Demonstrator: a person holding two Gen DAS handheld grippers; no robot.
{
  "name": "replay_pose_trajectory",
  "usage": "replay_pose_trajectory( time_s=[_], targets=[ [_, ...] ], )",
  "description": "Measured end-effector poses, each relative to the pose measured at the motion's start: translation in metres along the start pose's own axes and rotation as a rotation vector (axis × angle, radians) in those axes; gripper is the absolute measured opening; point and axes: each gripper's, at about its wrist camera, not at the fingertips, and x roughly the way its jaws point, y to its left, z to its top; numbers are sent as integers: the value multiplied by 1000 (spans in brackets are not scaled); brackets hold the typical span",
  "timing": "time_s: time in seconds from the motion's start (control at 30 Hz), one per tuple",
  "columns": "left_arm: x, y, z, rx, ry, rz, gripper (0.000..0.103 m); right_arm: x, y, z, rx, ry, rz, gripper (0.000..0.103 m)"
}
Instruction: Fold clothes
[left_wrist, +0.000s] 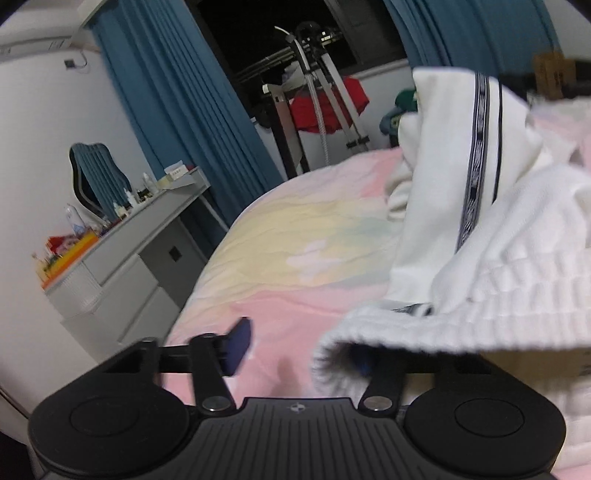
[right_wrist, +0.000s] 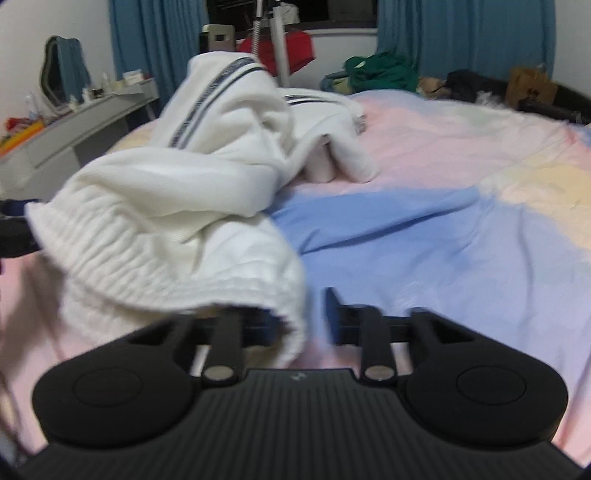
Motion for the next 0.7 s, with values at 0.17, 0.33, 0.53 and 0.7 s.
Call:
replay_pose_trajectory(
  time_s=[0.17,0.33,0.53,0.7],
  targets=[
    [-15,34,22,-127,-31,-39,16,-14,18,0,3,17,132,14],
    [-27,79,49,-248,-73,-67,10,-39,53,1,-9,3,300,13],
    [-5,175,97,-251,-148,7,10,-41,149,15,12,-20,563,13],
    [49,248,142,-253,-134,128,10,-12,242,46,62,-45,725,13]
  ],
)
